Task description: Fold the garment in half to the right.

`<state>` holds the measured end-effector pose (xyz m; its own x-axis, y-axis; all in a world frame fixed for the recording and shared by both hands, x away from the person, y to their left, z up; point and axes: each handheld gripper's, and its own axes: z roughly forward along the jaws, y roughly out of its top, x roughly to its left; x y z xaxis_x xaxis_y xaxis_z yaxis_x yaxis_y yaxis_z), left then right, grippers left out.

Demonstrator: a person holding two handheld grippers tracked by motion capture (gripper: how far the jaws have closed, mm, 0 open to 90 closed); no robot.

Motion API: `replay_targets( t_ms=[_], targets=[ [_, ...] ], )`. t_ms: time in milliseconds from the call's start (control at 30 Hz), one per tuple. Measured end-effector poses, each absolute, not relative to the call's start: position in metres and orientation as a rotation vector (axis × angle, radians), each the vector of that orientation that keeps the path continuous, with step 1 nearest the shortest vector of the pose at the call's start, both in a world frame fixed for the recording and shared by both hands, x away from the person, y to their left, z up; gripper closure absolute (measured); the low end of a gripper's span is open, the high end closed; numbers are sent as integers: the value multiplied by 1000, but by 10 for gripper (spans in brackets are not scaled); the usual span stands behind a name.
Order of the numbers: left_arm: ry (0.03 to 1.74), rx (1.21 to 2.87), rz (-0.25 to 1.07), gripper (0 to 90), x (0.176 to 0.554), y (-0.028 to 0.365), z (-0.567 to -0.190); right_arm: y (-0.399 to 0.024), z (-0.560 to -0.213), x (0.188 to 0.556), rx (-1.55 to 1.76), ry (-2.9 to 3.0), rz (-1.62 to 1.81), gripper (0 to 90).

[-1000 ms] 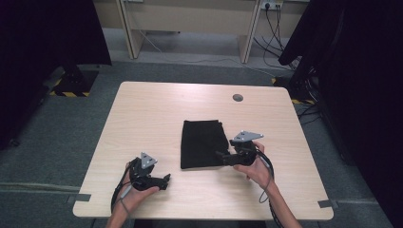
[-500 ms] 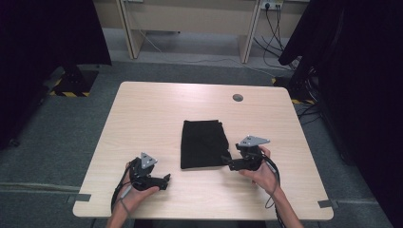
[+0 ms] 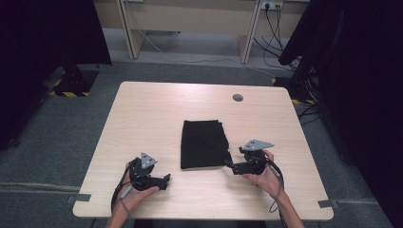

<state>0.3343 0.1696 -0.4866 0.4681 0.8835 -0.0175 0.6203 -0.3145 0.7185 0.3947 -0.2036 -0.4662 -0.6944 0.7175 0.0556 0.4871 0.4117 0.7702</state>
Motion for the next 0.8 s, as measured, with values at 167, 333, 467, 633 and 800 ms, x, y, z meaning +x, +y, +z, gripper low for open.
replay_targets(
  t_ms=[167,333,467,633,800],
  targets=[
    [1245,2050,506,0,334,170,-487,-209,-467,391,1056,2381,1159,181],
    [1245,2050,507,0,334,170,-487,-212,-473,387,1060,2386,1127,183],
    [1245,2050,506,0,334,170,-487,-215,-476,385,1061,2395,1109,183],
    [1245,2050,507,0,334,170,-487,-218,-479,383,1073,2405,1064,185],
    [1245,2050,507,0,334,170,-487,-219,-480,379,1052,2420,1027,188]
  ],
)
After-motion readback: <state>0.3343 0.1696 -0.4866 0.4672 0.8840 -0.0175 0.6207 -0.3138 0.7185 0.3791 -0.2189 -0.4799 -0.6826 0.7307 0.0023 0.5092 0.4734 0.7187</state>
